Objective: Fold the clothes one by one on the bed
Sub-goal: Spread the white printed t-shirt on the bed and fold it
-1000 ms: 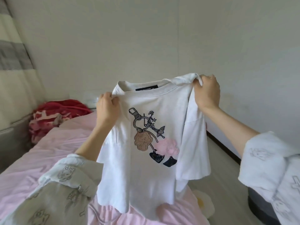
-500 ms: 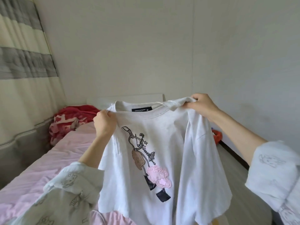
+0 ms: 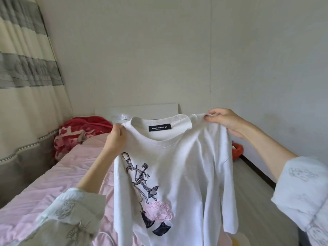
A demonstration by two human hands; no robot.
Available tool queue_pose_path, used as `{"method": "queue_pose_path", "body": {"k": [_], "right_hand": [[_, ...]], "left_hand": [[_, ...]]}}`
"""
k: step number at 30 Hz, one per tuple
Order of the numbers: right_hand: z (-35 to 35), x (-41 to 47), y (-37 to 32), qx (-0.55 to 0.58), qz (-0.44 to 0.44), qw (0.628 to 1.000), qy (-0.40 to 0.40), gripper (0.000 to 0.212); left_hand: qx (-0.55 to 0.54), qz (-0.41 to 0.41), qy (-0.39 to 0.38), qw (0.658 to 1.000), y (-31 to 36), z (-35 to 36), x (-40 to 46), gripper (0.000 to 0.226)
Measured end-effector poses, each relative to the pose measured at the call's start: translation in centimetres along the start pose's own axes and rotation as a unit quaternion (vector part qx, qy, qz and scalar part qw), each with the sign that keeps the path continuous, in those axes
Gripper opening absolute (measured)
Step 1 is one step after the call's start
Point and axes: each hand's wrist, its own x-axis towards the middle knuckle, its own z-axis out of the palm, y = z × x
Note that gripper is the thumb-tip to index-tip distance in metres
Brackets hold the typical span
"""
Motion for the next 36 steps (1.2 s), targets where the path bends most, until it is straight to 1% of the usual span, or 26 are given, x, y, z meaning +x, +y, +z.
{"method": "queue_pose_path", "body": {"k": [1, 2, 4, 5, 7, 9, 11, 13, 14, 17, 19, 21, 23, 25, 27, 29, 32, 34, 36], "right_hand": [[0.1, 0.1, 0.3, -0.027, -0.017, 0.999, 0.036, 0.023], [0.2, 0.2, 0.5, -0.06, -0.027, 0.996, 0.061, 0.022], [0.4, 0.4, 0.7, -0.124, -0.021, 0.989, 0.077, 0.039], [0.5, 0.4, 0.7, -0.148, -0.011, 0.986, 0.078, 0.043], [0.6, 0.6, 0.7, -0.178, -0.006, 0.981, 0.075, 0.04], [0.7, 0.7, 0.6, -0.183, -0.034, 0.979, 0.08, 0.034], [0.5, 0.6, 0.2, -0.166, -0.065, 0.978, 0.108, 0.037], [0.3, 0.6, -0.3, -0.137, -0.084, 0.974, 0.16, 0.035], [0.4, 0.6, -0.5, -0.122, -0.088, 0.97, 0.191, 0.034], [1.3, 0.7, -1.2, -0.078, -0.092, 0.955, 0.271, 0.04], [1.9, 0.6, -1.9, -0.064, -0.098, 0.943, 0.31, 0.039], [2.3, 0.4, -2.2, -0.101, -0.123, 0.925, 0.345, 0.031], [2.2, 0.1, -2.6, -0.165, -0.149, 0.899, 0.377, 0.033], [1.8, -0.1, -3.1, -0.216, -0.163, 0.876, 0.399, 0.039], [1.5, -0.2, -3.7, -0.252, -0.168, 0.856, 0.419, 0.042], [1.4, -0.1, -4.2, -0.27, -0.174, 0.844, 0.429, 0.045], [1.5, 0.0, -4.8, -0.293, -0.182, 0.83, 0.437, 0.057], [1.7, 0.2, -4.9, -0.296, -0.193, 0.823, 0.445, 0.06], [2.2, 0.5, -4.5, -0.306, -0.225, 0.811, 0.445, 0.061]], "left_hand": [[0.02, 0.032, -0.013, 0.999, 0.1, -0.1, -0.2, 0.027], [0.034, 0.058, -0.029, 0.997, 0.3, -0.2, -0.4, 0.032], [0.066, 0.081, -0.057, 0.993, 0.5, -0.3, -0.5, 0.036], [0.082, 0.088, -0.055, 0.991, 0.5, -0.3, -0.4, 0.035], [0.1, 0.111, -0.015, 0.989, 0.3, -0.3, -0.3, 0.027], [0.103, 0.147, 0.044, 0.983, 0.1, -0.3, -0.4, 0.019], [0.106, 0.177, 0.086, 0.975, -0.2, -0.5, -0.5, 0.026], [0.103, 0.171, 0.118, 0.973, 0.2, -0.9, -0.8, 0.031], [0.111, 0.153, 0.136, 0.972, 0.6, -1.0, -0.8, 0.035], [0.135, 0.117, 0.198, 0.964, 1.8, -1.4, -0.8, 0.042], [0.086, 0.096, 0.211, 0.969, 2.8, -1.6, -0.7, 0.044], [0.025, 0.077, 0.215, 0.973, 3.6, -1.9, -0.7, 0.049], [-0.014, 0.063, 0.226, 0.972, 4.0, -2.4, -0.6, 0.053], [-0.009, 0.055, 0.238, 0.97, 4.2, -3.1, -0.4, 0.056], [0.022, 0.055, 0.257, 0.965, 4.4, -3.7, -0.3, 0.059], [0.047, 0.057, 0.284, 0.956, 4.8, -4.3, -0.2, 0.06], [0.067, 0.074, 0.311, 0.945, 5.1, -5.1, 0.4, 0.059], [0.075, 0.096, 0.316, 0.941, 4.7, -5.4, 1.0, 0.054], [0.066, 0.115, 0.304, 0.943, 3.7, -5.4, 1.6, 0.051]]}}
